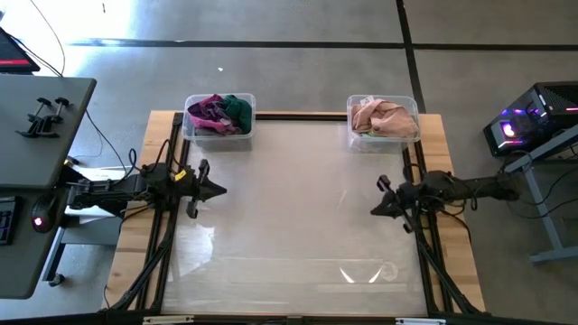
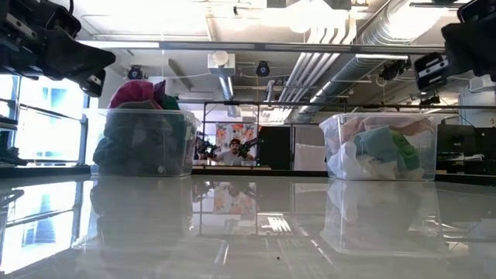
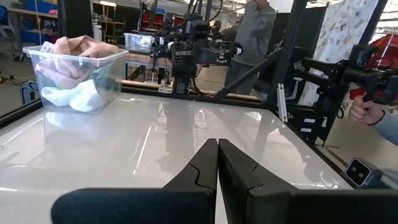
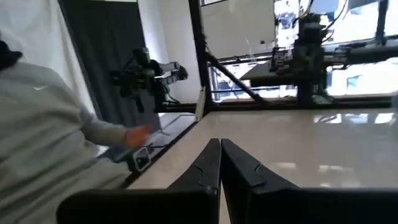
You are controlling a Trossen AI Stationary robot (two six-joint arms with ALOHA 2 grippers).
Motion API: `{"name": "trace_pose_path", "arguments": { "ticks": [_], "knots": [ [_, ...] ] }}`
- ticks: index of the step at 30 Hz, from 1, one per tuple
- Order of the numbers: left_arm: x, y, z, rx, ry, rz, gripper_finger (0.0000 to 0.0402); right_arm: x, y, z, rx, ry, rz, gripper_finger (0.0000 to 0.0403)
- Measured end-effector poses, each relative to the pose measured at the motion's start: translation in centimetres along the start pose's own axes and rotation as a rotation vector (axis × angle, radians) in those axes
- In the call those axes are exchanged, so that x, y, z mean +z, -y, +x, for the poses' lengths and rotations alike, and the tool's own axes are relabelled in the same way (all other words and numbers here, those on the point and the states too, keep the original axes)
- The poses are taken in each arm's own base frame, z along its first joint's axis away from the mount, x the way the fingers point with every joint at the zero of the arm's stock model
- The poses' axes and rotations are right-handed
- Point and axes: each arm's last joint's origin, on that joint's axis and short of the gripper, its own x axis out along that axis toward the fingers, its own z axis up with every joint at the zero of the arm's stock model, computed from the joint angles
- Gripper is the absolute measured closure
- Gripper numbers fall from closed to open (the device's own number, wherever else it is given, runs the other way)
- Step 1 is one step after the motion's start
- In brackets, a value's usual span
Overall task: Sort towels by color in basket
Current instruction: Return to Home Position
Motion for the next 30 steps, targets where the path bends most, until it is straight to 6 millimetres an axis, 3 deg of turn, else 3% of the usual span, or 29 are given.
{"name": "trace_pose_path", "arguments": {
  "ticks": [12, 16, 30],
  "knots": [
    [0.0, 0.0, 0.0, 0.0, 0.001, 0.0, 0.0401, -0.1, 2.1, -0.6, -0.237, -0.006, 0.004, 0.0402],
    [0.0, 0.0, 0.0, 0.0, 0.001, 0.001, 0.0401, 0.0, 2.4, -0.7, -0.285, -0.012, -0.072, 0.0402],
    [0.0, 0.0, 0.0, 0.0, 0.001, 0.001, 0.0401, -0.1, 2.5, -0.7, -0.309, -0.003, -0.019, 0.0402]
  ]
}}
